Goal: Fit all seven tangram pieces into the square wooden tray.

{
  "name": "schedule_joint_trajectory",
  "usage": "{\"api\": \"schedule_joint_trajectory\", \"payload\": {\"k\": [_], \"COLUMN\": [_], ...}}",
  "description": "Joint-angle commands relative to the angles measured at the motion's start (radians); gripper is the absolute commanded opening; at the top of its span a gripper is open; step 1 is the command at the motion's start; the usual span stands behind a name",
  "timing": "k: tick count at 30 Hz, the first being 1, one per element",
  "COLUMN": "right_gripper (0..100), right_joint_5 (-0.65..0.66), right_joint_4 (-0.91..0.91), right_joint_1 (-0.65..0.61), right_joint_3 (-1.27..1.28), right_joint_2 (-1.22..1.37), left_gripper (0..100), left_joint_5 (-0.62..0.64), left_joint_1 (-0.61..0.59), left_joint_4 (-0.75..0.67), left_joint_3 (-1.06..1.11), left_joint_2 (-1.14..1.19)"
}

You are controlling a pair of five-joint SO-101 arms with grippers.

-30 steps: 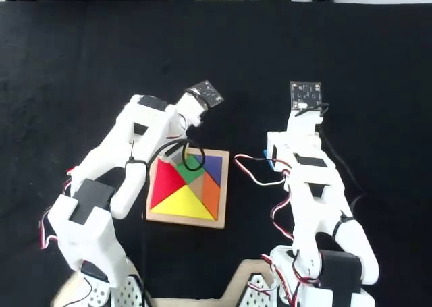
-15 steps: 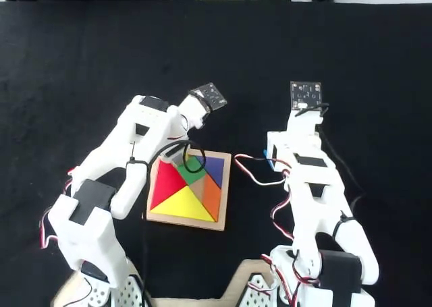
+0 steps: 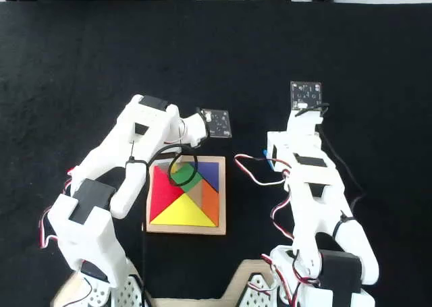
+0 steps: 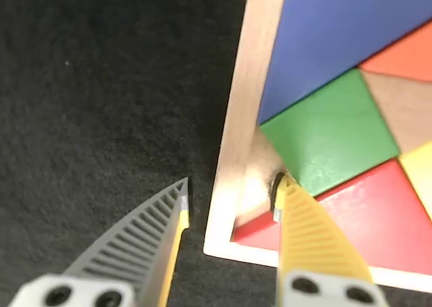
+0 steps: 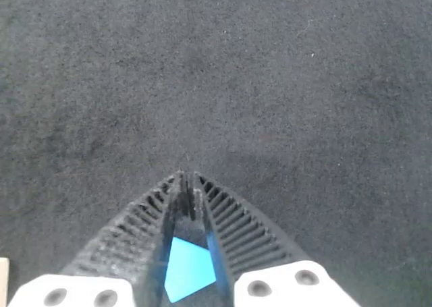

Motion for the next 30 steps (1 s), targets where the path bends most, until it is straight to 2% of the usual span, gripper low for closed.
{"api": "schedule_joint_trajectory", "payload": {"k": [1,6,11,12,15,26,30], "right_gripper": [1.9,1.9,1.9,1.9,1.9,2.0,2.1], "right_joint_5": [0.011,0.011,0.011,0.011,0.011,0.011,0.011], "right_joint_4": [-0.018,-0.02,-0.02,-0.02,-0.021,-0.023,-0.023], "right_joint_1": [-0.018,-0.018,-0.018,-0.018,-0.018,-0.018,-0.018], "right_joint_3": [-0.054,-0.054,-0.054,-0.054,-0.054,-0.054,-0.056], "right_joint_2": [0.001,0.002,0.004,0.004,0.005,0.005,0.005], "left_gripper": [21,20,3,3,6,3,3], "left_joint_5": [-0.021,-0.023,-0.02,-0.018,-0.018,-0.023,-0.023], "left_joint_1": [-0.021,-0.039,-0.051,-0.053,-0.059,-0.156,-0.153], "left_joint_4": [0.009,0.015,0.107,0.132,0.166,0.167,0.167], "left_joint_3": [-0.027,-0.094,-0.226,-0.257,-0.321,-0.479,-0.493], "left_joint_2": [0.006,0.094,0.181,0.195,0.239,0.29,0.29]}}
